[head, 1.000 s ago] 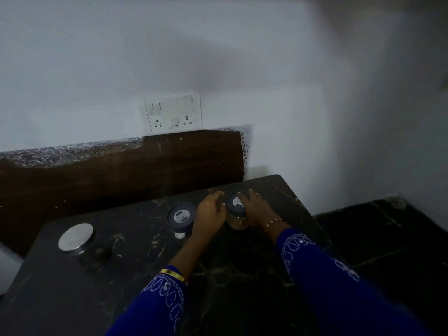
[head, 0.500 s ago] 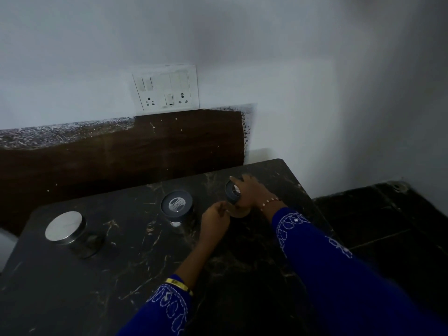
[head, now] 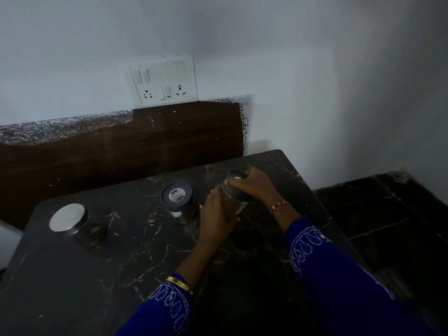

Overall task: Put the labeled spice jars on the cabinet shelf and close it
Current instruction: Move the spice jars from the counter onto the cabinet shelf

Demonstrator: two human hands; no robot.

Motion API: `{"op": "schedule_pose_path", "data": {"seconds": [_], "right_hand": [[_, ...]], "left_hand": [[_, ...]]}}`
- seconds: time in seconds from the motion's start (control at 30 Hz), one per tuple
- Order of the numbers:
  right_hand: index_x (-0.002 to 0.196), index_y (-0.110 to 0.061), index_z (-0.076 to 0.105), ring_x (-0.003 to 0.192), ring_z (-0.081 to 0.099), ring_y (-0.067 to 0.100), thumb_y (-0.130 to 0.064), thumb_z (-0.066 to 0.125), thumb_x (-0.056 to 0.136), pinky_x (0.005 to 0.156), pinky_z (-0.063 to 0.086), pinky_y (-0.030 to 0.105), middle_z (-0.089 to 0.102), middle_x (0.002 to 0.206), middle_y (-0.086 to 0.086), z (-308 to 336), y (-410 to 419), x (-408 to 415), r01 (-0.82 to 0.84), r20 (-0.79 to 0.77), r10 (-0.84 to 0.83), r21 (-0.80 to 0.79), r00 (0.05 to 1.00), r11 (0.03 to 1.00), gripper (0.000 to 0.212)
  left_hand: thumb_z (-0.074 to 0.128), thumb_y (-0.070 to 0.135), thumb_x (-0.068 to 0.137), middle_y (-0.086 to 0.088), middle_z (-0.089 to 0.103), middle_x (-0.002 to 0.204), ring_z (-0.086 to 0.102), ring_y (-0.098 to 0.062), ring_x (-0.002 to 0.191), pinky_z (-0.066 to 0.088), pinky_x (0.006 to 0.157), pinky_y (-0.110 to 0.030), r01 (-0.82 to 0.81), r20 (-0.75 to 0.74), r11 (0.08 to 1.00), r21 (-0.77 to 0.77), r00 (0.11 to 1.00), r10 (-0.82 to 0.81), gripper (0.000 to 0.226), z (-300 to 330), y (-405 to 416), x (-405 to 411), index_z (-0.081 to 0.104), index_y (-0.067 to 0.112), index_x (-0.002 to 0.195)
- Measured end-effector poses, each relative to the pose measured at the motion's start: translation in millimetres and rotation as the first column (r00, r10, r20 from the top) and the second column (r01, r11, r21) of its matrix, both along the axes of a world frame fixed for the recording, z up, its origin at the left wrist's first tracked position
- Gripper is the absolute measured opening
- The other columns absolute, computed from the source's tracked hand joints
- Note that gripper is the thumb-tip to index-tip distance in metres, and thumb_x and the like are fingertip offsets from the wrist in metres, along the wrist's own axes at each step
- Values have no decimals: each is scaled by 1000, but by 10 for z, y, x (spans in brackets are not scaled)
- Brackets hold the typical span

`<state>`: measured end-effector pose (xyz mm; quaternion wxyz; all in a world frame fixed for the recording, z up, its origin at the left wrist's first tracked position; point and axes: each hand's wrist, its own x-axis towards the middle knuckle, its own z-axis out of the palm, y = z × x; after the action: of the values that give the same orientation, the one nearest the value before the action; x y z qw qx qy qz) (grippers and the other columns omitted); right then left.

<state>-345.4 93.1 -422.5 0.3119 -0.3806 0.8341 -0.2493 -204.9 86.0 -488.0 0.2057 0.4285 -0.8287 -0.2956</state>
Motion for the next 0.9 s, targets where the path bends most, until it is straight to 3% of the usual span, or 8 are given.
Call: {"op": "schedule_pose_path", "data": {"seconds": [0.13,0.27,0.33,0.4,0.5,0.6,0.8,0.9], "right_hand": [[128,-2,47,120,52,34,-35,56,89,100,44,41,51,132,19,459,3,146,-27,39,23,95,999,995,52],[112,-8,62,87,61,24,-53,48,88,72,49,32,65,104,12,886,276,138,-27,343,127,-283,931,959,52],[107,-12,62,91,59,24,-47,50,89,79,48,33,63,98,9,995,387,101,36,454,183,-431,872,902,41],[113,-16,61,107,58,27,-34,52,91,92,46,38,63,108,8,1015,445,91,27,485,256,-502,836,864,30],[129,-18,52,114,58,26,-14,49,93,93,50,37,62,120,7,997,530,165,0,504,359,-581,786,814,36],[138,-16,41,108,61,20,-4,49,92,85,55,29,63,115,5,1078,607,274,33,519,412,-650,749,759,48],[125,-23,48,100,64,11,-5,52,91,81,56,23,65,108,-3,1355,659,356,56,451,431,-738,781,672,38],[128,-18,47,94,66,7,-6,53,90,77,57,19,65,105,-7,1513,660,375,78,434,414,-759,800,646,40]], "left_hand": [[79,38,64,-13,36,147,34,-27,137,33,112,-48,-76,-70,985,-157,995,65,102,263,-41,59,23,9,145],[75,46,62,-1,47,136,48,-16,124,46,101,-38,-12,-406,1000,26,914,22,92,642,-108,219,30,20,138],[74,45,60,3,49,130,54,-12,114,49,95,-31,57,-548,984,168,836,45,88,846,-87,295,29,28,133],[75,39,59,6,50,121,56,-6,105,52,87,-28,106,-625,963,248,777,76,82,1022,-87,330,30,30,127],[77,30,64,1,56,116,60,-7,100,57,76,-22,184,-716,945,271,695,70,75,1278,-108,351,39,18,128],[64,26,81,-7,61,113,65,-8,93,56,70,-15,223,-756,947,230,653,29,55,1507,-113,363,45,6,129],[57,45,74,-6,61,118,62,-9,103,54,77,-13,190,-748,978,92,661,-58,71,1836,-66,353,44,8,132],[61,33,83,-12,54,131,56,-17,114,53,82,-11,140,-732,990,25,677,-78,65,1980,-59,305,38,9,139]]}}
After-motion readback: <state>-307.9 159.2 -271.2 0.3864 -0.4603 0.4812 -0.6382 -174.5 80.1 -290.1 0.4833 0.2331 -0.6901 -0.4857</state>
